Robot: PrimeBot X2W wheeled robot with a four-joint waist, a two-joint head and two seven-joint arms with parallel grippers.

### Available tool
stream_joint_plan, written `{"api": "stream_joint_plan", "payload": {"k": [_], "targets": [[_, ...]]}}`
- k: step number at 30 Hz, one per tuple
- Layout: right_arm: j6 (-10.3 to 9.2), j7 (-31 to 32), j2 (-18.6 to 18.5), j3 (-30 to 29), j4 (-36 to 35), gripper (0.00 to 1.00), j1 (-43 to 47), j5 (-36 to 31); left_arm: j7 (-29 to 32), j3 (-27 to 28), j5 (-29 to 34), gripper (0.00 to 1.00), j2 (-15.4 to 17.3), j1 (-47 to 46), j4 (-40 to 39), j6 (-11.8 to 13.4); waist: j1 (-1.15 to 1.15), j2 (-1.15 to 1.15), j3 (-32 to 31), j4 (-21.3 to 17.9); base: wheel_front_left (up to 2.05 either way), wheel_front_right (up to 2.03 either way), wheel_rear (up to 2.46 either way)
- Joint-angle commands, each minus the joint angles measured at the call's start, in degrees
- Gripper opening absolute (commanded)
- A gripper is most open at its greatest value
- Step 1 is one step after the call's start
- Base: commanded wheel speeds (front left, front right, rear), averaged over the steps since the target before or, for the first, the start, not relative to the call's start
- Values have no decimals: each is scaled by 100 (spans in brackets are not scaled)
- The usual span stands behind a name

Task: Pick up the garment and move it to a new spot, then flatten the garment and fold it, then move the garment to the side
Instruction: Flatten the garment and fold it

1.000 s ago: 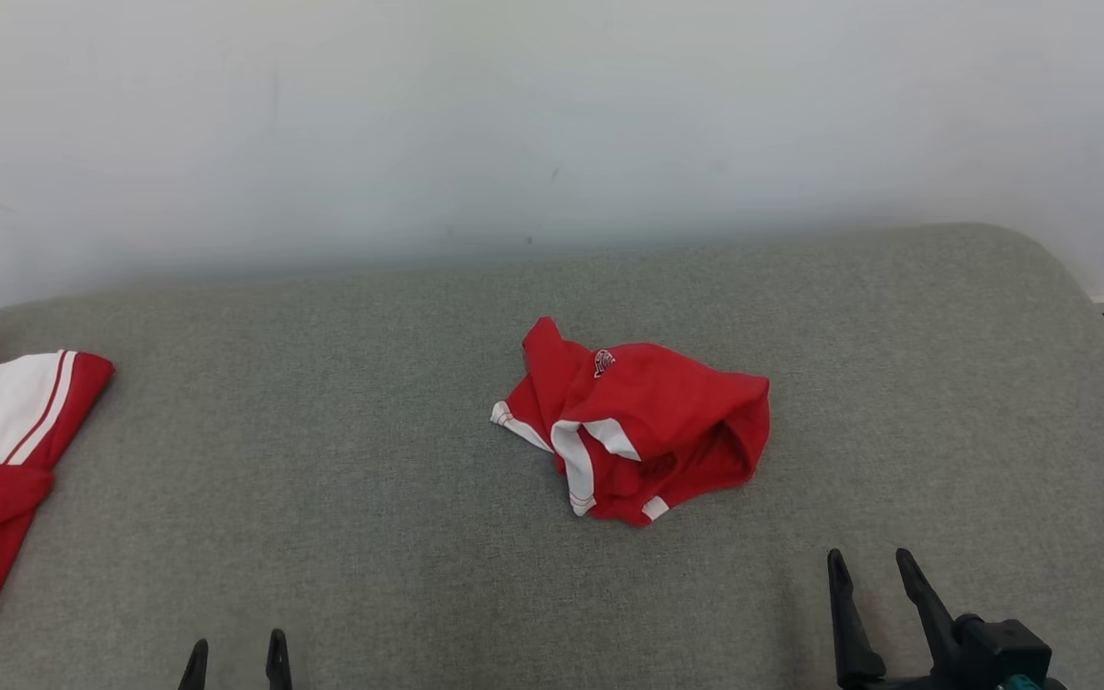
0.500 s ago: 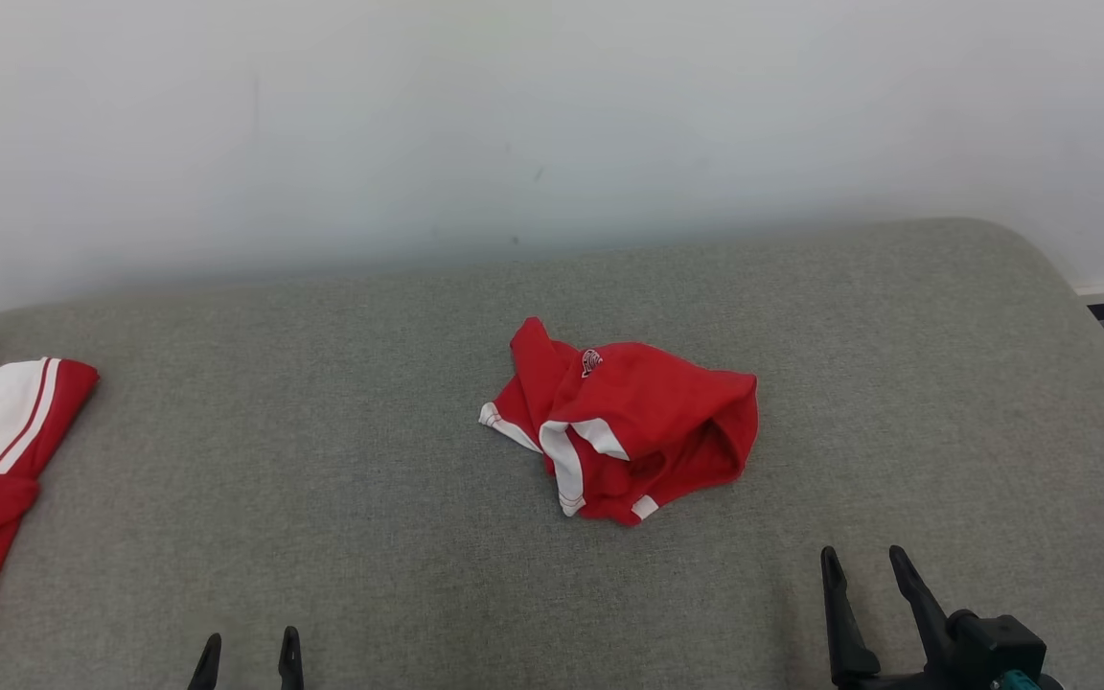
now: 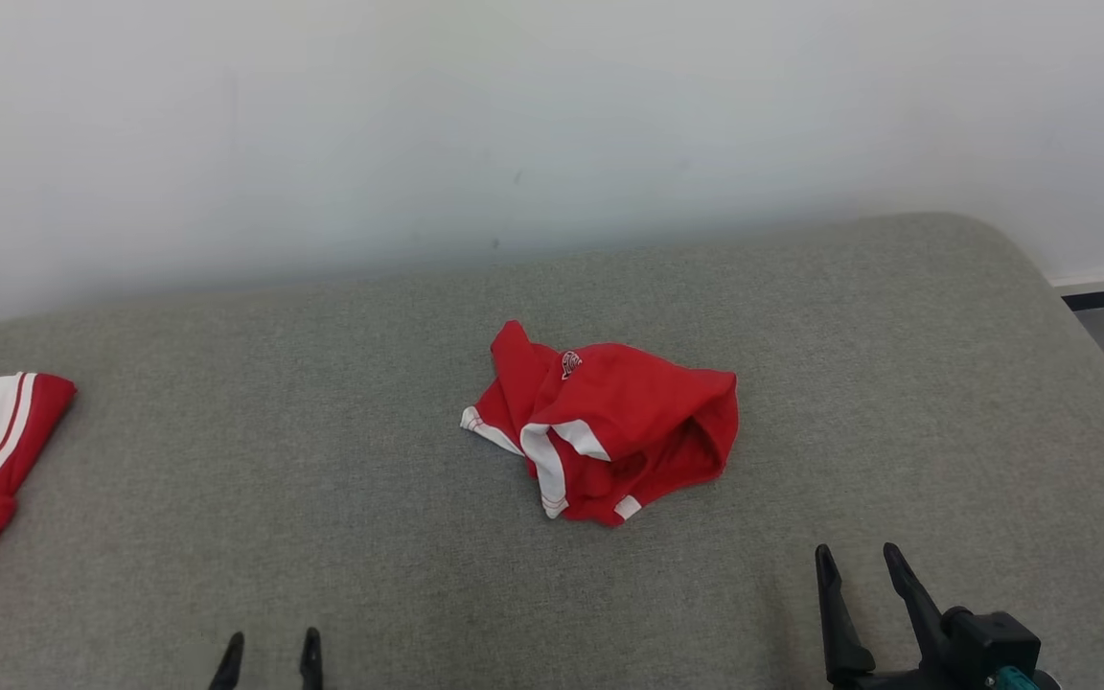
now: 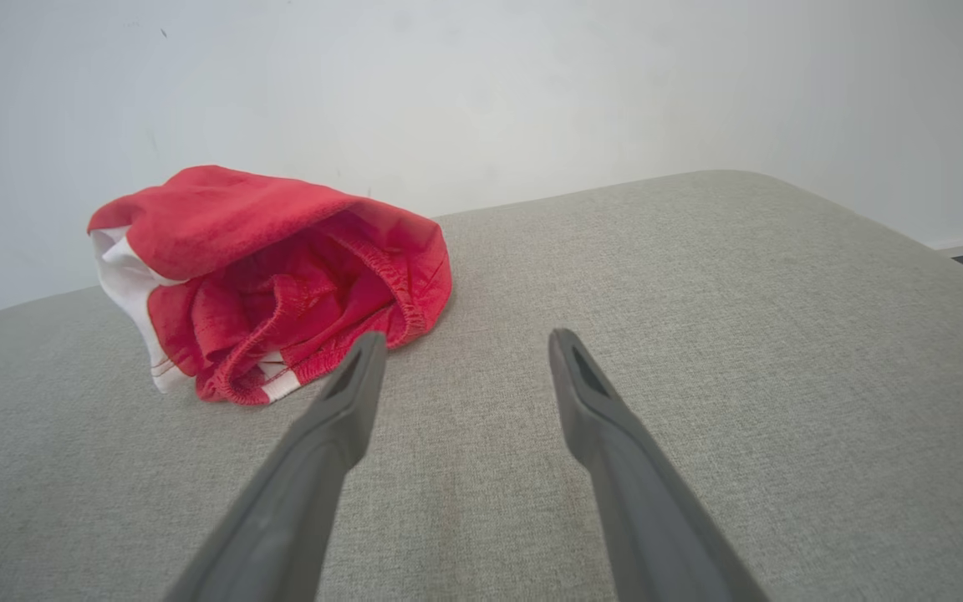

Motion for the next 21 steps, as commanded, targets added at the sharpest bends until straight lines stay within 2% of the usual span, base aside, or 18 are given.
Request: {"api": "stream_joint_plan", "payload": {"k": [1,7,16,21], "targets": [[-12,3,6,17,-25,100,-30,19,-19,-65,-2,100,16,-100,82,-47,0,0,-2,-53,0,0,0],[-12,39,8,127,-95,100,-103,73,175,-764,-282,100,72,-655,589,-78,0,0,102,-482,0,0,0],[-12,-1,7,137,-111,100,-241,141,1078,-2761,-1277,100,367,-2146,1136,-75,0,0,519,-1432,0,0,0],[-12,-60,9,182,-68,100,-329,271,1166,-3281,-1560,100,441,-2920,1597,-76,0,0,746,-1849,0,0,0]]}}
